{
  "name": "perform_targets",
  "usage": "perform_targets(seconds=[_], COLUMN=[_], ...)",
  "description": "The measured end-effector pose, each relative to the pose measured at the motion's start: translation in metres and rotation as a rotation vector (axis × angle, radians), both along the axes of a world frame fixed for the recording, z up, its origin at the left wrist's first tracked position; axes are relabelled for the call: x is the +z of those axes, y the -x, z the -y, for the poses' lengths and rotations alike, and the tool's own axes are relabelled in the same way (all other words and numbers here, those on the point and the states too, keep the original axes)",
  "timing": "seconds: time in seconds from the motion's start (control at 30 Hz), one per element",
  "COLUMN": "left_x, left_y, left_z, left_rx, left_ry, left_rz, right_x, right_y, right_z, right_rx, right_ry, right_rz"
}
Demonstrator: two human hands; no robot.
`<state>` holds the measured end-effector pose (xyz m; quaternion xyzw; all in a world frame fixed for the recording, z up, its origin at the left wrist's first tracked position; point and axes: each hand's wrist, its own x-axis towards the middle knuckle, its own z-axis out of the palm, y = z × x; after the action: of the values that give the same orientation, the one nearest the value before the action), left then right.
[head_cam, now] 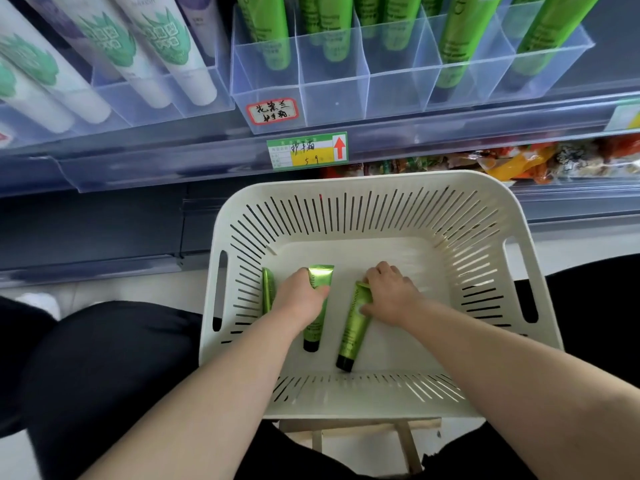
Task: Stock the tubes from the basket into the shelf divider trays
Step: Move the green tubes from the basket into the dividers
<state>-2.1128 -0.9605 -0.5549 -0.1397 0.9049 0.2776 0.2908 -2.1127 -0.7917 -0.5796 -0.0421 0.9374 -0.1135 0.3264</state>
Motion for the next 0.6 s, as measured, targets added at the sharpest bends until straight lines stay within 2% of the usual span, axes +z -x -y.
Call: perform_targets(seconds=[0.13, 0.23, 0.43, 0.6], left_x=[0.003, 0.009, 0.031, 0.073], left_y=[0.002, 0.002, 0.001, 0.001], left_z=[0.001, 0.001, -0.001, -0.001], left_rx=[0.013, 0.012, 0.002, -0.084], left_ry=[-0.023, -0.055, -0.101, -0.102], left_rz=[-0.051, -0.095, -0.219, -0.459], right_x=[0.007, 0.017, 0.057, 0.105], right_y=[0.006, 0.005, 0.005, 0.004], right_z=[0.001, 0.0, -0.003, -0.01], right_rx=[-0.144, -0.167, -0.15, -0.1], right_ry=[0.203, 0.251, 0.285, 0.315], right_rz=[0.067, 0.047, -0.187, -0.385])
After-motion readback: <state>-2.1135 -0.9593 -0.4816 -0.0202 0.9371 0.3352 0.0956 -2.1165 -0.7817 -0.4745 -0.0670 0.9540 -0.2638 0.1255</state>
